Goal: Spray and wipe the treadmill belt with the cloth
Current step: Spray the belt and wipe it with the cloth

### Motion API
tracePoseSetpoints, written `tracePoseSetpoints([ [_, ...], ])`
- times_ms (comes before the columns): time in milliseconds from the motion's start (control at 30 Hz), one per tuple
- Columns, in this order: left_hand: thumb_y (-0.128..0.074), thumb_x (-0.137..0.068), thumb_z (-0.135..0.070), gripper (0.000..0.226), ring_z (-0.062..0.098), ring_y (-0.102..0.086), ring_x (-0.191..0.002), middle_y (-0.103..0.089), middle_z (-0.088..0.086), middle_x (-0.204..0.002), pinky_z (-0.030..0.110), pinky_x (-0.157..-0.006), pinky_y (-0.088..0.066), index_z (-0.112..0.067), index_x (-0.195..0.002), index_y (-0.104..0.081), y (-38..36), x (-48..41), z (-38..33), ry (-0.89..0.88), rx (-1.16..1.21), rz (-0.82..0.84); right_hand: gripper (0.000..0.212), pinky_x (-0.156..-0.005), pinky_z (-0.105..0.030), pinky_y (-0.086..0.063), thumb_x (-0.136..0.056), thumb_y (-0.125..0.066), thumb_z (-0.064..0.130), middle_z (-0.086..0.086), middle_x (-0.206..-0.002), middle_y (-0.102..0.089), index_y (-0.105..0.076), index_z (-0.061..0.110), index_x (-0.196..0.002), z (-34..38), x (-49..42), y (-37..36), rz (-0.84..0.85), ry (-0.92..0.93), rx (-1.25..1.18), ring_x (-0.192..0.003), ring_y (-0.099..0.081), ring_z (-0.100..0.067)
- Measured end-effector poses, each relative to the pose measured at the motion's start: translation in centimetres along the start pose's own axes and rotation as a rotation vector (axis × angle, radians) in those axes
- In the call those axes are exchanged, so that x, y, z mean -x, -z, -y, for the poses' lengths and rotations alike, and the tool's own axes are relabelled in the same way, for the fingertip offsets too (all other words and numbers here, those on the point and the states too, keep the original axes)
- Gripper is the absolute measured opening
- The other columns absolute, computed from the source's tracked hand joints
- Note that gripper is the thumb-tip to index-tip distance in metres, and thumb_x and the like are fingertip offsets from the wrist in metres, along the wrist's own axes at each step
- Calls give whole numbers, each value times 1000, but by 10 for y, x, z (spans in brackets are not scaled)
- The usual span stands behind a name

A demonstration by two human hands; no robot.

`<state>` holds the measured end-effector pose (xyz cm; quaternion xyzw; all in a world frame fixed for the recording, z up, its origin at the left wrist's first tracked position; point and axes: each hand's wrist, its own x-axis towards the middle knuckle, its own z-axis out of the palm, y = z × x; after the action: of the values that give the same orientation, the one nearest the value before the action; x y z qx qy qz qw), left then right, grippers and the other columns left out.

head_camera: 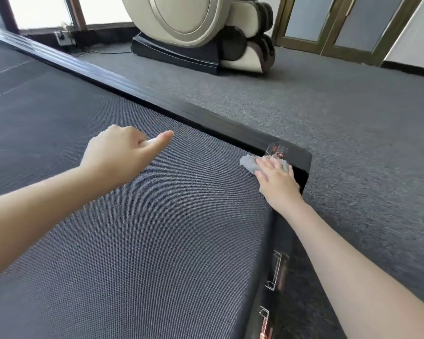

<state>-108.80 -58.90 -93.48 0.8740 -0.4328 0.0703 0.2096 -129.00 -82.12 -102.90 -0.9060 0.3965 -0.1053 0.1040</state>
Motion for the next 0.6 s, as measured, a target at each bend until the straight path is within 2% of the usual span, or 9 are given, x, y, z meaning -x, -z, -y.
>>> tracePoseSetpoints([
  [67,-17,-70,-84,95,29,-57,-55,-63,16,-58,29,-51,-36,4,-60,-51,6,8,12,3,-33,6,44,-118,-43,-2,-103,-30,27,1,-156,-27,-33,20,-147,9,-7,-7,-67,-22,69,-145,-14,-16],
  [133,-17,-70,-84,96,31,-58,-55,-63,19,-57,32,-53,-43,6,-60,-51,10,12,16,14,-30,16,44,-117,-42,-6,-103,-28,26,-3,-154,-30,-34,17,-145,16,-5,-8,-53,11,70,-145,-17,-20],
  [200,-18,-71,-84,96,31,-59,-54,-63,19,-58,36,-59,-50,6,-61,-52,12,13,16,17,-19,13,41,-112,-40,-20,-100,-33,24,-10,-142,-43,-44,14,-138,31,12,-1,-54,194,-1,-137,-32,-29],
  [267,-19,-72,-84,97,31,-60,-54,-64,18,-58,38,-61,-52,6,-60,-53,13,15,12,3,-11,-2,36,-108,-40,-30,-94,-47,13,-14,-129,-55,-54,10,-129,55,51,3,-43,489,-146,-124,-45,-29],
  [333,-19,-72,-85,97,31,-60,-53,-64,18,-57,38,-61,-52,5,-59,-52,16,16,7,-24,-4,-9,42,-116,-29,-16,-95,-49,17,-5,-141,-50,-50,13,-136,77,99,3,103,710,-252,-136,-35,-15],
  [400,-19,-71,-86,98,33,-60,-54,-64,19,-58,40,-60,-51,6,-60,-51,21,17,2,-43,-2,-7,46,-118,-23,-3,-98,-40,30,9,-151,-35,-40,21,-144,77,126,0,223,787,-271,-143,-17,1],
  [467,-19,-70,-85,99,35,-60,-55,-64,21,-59,46,-61,-53,7,-61,-52,29,20,1,-44,8,1,49,-118,-24,-7,-97,-35,34,11,-151,-35,-41,21,-143,62,116,1,178,796,-194,-143,-17,1],
  [500,-20,-70,-85,99,36,-60,-55,-63,22,-60,48,-62,-53,8,-61,-52,34,22,2,-41,14,7,50,-118,-28,-9,-96,-34,35,9,-151,-36,-42,21,-143,53,100,-2,142,741,-170,-143,-19,-1],
  [600,-22,-71,-84,98,38,-58,-52,-59,24,-56,51,-62,-53,9,-62,-51,46,30,11,-37,6,12,46,-120,-39,-9,-101,-34,35,8,-156,-23,-30,27,-147,31,34,-5,103,406,-154,-146,-10,-5],
])
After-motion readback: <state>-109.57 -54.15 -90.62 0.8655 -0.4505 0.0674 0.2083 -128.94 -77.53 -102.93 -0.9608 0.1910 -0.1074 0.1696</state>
